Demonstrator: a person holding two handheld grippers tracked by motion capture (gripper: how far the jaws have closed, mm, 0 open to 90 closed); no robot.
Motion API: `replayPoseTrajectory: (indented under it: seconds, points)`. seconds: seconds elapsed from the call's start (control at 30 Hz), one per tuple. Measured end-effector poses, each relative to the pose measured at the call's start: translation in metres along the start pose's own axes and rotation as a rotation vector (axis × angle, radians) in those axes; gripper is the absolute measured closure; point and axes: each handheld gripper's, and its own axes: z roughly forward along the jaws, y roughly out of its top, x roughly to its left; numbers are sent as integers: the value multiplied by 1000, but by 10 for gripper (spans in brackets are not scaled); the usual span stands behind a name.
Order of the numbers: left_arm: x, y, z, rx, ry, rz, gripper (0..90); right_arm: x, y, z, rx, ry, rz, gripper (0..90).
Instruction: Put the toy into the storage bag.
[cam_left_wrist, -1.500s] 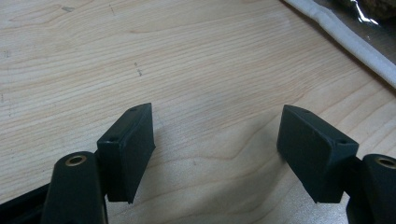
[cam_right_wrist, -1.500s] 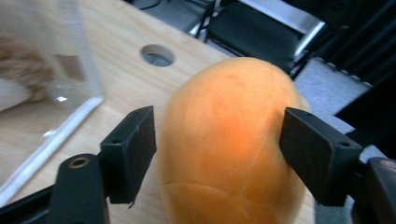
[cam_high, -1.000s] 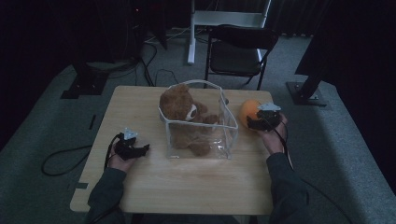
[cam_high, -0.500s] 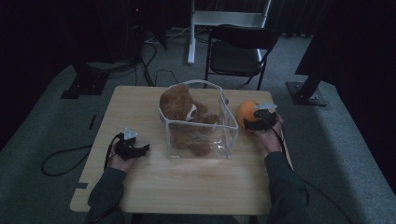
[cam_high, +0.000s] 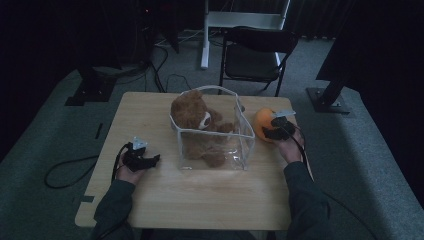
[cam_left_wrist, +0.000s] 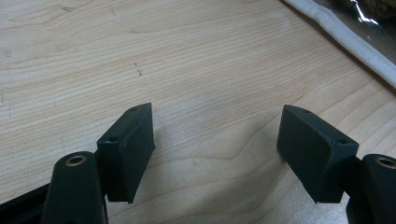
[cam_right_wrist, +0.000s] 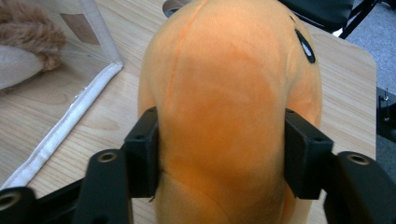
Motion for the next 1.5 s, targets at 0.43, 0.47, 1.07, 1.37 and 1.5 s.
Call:
replayPoseTrajectory:
  seconds: [0.43, 0.47, 1.07, 1.37, 1.5]
  points:
    - [0, 0, 0, 0, 0, 0, 278, -1, -3, -8, -26, 14, -21, 492]
    - [0, 0, 0, 0, 0, 0, 278, 0, -2, -9, -29, 15, -25, 493]
    - [0, 0, 0, 0, 0, 0, 278, 6, 2, -17, -75, 26, -32, 503]
    - [0, 0, 0, 0, 0, 0, 278, 7, 6, -24, -92, 34, -27, 502]
    - [0, 0, 0, 0, 0, 0, 278, 7, 9, -26, -90, 41, -41, 501]
